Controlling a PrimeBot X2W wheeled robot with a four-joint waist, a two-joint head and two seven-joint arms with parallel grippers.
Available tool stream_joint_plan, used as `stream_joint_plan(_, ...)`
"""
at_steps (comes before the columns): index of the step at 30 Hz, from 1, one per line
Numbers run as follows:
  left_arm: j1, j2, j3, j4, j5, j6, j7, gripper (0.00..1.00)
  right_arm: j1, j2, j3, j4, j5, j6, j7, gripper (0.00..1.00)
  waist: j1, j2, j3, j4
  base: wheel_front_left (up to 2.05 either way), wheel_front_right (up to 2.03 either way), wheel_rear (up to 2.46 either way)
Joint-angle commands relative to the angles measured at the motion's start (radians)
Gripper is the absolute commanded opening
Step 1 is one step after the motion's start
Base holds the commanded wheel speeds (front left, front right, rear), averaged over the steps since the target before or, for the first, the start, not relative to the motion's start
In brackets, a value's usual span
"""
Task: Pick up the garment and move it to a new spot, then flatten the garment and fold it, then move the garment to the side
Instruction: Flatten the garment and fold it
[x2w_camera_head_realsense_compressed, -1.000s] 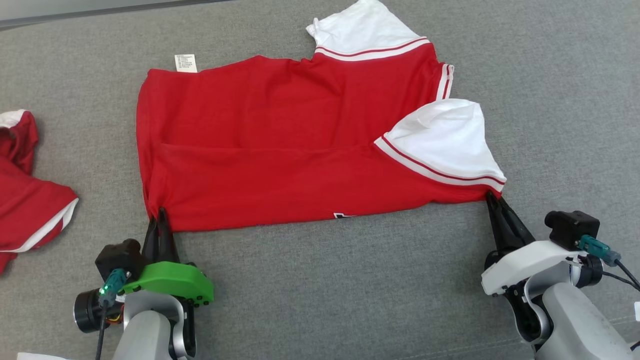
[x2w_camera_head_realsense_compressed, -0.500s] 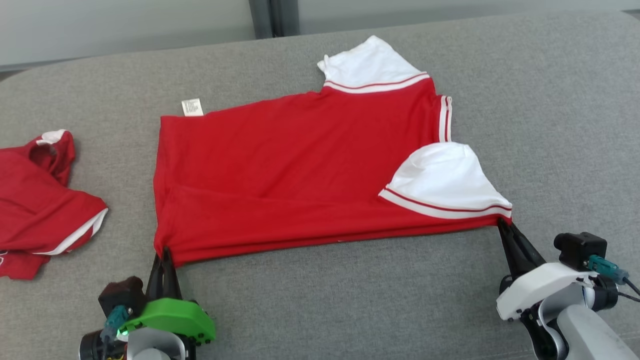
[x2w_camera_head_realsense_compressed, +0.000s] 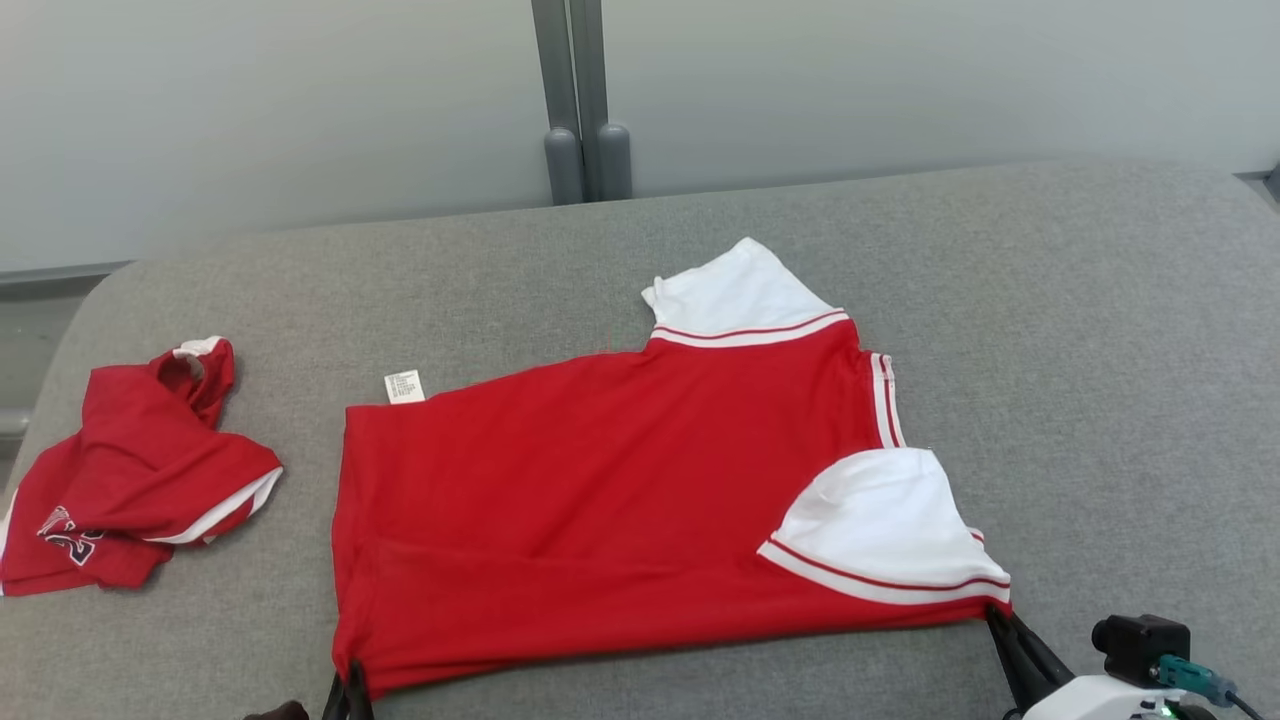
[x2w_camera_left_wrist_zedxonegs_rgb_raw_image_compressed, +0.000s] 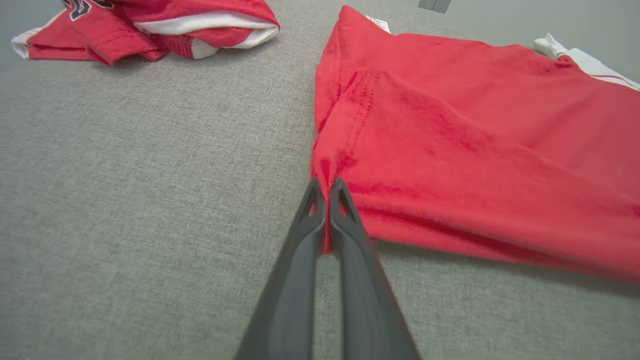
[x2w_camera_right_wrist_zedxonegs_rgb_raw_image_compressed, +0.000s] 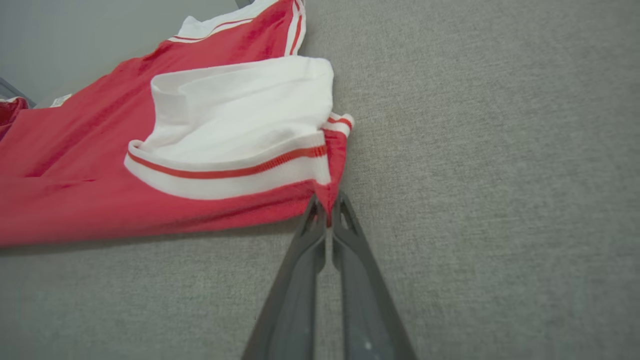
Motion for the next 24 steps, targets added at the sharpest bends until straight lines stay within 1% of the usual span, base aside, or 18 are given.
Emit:
stream_joint_plan(1, 0.02, 0.008, 0.004, 0.002, -0.013, 0.006, 0.0, 0.16, 0.011, -0.005, -0.006, 0.0, 0.005, -0.002, -0.003, 0.0, 0.0, 0.0, -0.014, 0.0, 0.0, 0.0, 0.0)
stream_joint_plan(2, 0.024, 0.008, 0.002, 0.005, -0.011, 0.007, 0.0, 0.44, 0.014, -0.002, -0.009, 0.002, 0.006, -0.002, -0.003, 0.0, 0.0, 0.0, -0.013, -0.001, 0.0, 0.0, 0.0)
stream_joint_plan(3, 0.024, 0.008, 0.001, 0.005, -0.01, 0.007, 0.0, 0.9, 0.014, 0.001, -0.011, 0.005, 0.006, -0.002, -0.003, 0.0, 0.0, 0.0, -0.011, -0.001, 0.0, 0.0, 0.0)
stream_joint_plan(4, 0.024, 0.008, 0.001, 0.005, -0.009, 0.006, 0.0, 1.0, 0.011, 0.003, -0.013, 0.008, 0.006, -0.002, -0.003, 0.19, 0.0, 0.0, -0.008, -0.001, 0.0, 0.0, 0.0)
stream_joint_plan(5, 0.021, 0.008, 0.001, 0.004, -0.008, 0.007, 0.0, 1.0, 0.005, 0.002, -0.014, 0.011, 0.001, -0.002, -0.003, 0.97, 0.0, 0.0, -0.005, -0.001, 0.0, 0.0, 0.0)
stream_joint_plan(6, 0.015, 0.008, 0.0, 0.005, -0.01, 0.009, 0.0, 1.0, -0.008, 0.0, -0.019, 0.011, -0.009, -0.002, -0.003, 1.0, 0.0, 0.0, 0.001, 0.0, 0.0, 0.0, 0.0)
stream_joint_plan(11, -0.031, 0.007, -0.009, -0.008, -0.011, 0.023, 0.0, 1.0, -0.065, 0.022, -0.07, -0.003, -0.051, -0.002, -0.003, 1.0, 0.0, 0.0, 0.032, -0.002, 0.0, 0.0, 0.0)
stream_joint_plan(14, -0.097, 0.007, -0.007, -0.018, 0.001, 0.023, 0.0, 1.0, -0.12, 0.041, -0.115, -0.028, -0.1, -0.002, -0.003, 1.0, 0.0, 0.0, 0.07, -0.004, 0.0, 0.0, 0.0)
stream_joint_plan(18, -0.192, 0.007, 0.005, 0.005, 0.03, 0.022, 0.0, 1.0, -0.184, 0.061, -0.122, -0.025, -0.134, -0.002, -0.003, 1.0, 0.0, 0.0, 0.108, -0.009, 0.0, 0.0, 0.0)
stream_joint_plan(24, -0.359, 0.007, 0.052, 0.099, 0.075, 0.008, 0.0, 1.0, -0.293, 0.084, -0.088, -0.013, -0.156, -0.002, -0.003, 1.0, 0.0, 0.0, 0.171, -0.029, 0.0, 0.0, 0.0)
